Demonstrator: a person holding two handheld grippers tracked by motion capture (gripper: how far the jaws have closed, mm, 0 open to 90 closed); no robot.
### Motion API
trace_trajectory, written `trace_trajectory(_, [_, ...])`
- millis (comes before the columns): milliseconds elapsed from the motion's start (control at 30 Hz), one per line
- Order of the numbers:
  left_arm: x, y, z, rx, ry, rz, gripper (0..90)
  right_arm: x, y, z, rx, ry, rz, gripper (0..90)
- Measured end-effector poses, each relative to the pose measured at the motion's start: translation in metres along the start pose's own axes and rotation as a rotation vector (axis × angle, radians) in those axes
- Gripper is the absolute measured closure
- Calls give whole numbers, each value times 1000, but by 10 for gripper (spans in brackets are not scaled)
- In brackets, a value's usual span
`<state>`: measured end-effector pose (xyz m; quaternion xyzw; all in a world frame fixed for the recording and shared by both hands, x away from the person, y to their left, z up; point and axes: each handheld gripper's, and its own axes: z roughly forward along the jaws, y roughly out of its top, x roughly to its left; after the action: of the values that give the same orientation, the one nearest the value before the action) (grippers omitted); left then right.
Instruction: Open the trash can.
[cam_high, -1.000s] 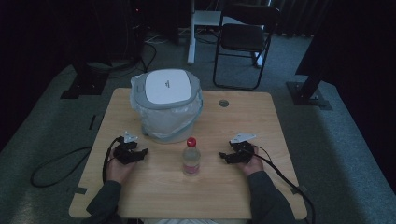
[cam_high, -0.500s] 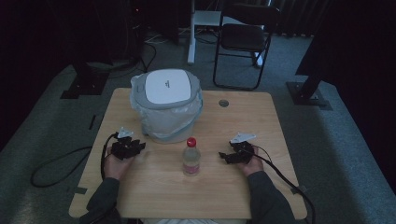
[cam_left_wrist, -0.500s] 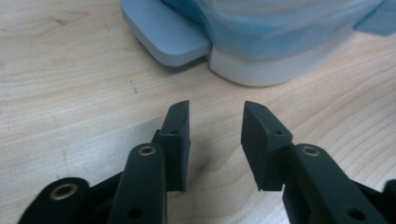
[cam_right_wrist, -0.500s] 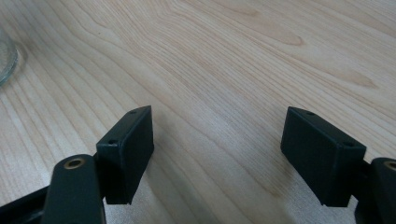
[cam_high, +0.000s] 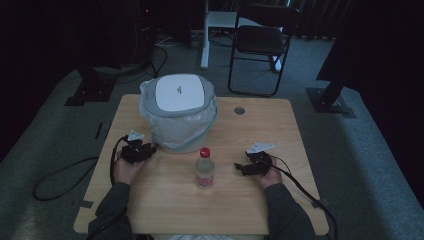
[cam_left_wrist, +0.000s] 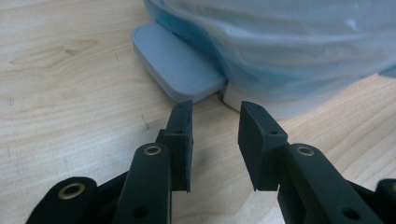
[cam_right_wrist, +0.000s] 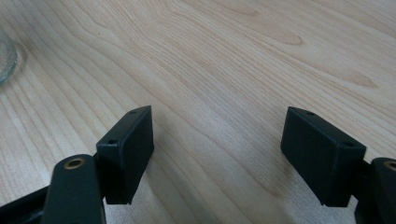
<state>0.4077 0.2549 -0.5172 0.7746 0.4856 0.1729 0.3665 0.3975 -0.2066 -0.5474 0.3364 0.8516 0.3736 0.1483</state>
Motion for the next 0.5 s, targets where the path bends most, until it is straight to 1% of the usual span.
trace_trajectory(67, [1, 2, 0, -3, 2, 2, 682, 0, 0, 0, 0, 0, 0, 246])
trace_trajectory(100, [2, 4, 0, -6, 15, 9, 688, 0, 0, 0, 0, 0, 0, 246])
trace_trajectory(167, [3, 6, 0, -6, 21, 11, 708, 0, 0, 0, 0, 0, 0, 246])
trace_trajectory(200, [5, 9, 1, -4, 33, 15, 708, 0, 0, 0, 0, 0, 0, 246])
trace_trajectory(233, [6, 10, 1, -4, 42, 13, 749, 0, 0, 0, 0, 0, 0, 246])
trace_trajectory(267, [7, 12, 2, -3, 44, 8, 749, 0, 0, 0, 0, 0, 0, 246])
trace_trajectory(400, [8, 16, 3, -1, 60, 21, 813, 0, 0, 0, 0, 0, 1, 246])
trace_trajectory(500, [9, 19, 5, -9, 65, 8, 873, 0, 0, 0, 0, -1, 1, 246])
